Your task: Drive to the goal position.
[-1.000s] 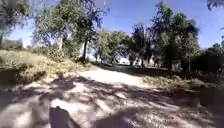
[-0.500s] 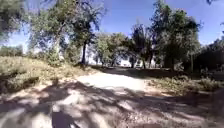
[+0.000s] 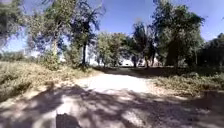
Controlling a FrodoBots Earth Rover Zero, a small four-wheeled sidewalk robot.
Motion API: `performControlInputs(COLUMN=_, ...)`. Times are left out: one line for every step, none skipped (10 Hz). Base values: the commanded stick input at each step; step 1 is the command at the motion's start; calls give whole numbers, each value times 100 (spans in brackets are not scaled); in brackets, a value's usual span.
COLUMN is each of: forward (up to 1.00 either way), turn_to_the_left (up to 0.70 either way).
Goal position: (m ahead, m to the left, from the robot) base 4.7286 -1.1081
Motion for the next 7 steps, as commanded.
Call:
performControlInputs(forward=85, turn_to_the_left=0)
performControlInputs(forward=85, turn_to_the_left=0)
performControlInputs(forward=85, turn_to_the_left=0)
performControlInputs(forward=85, turn_to_the_left=0)
performControlInputs(forward=85, turn_to_the_left=0)
performControlInputs(forward=85, turn_to_the_left=0)
performControlInputs(forward=85, turn_to_the_left=-22)
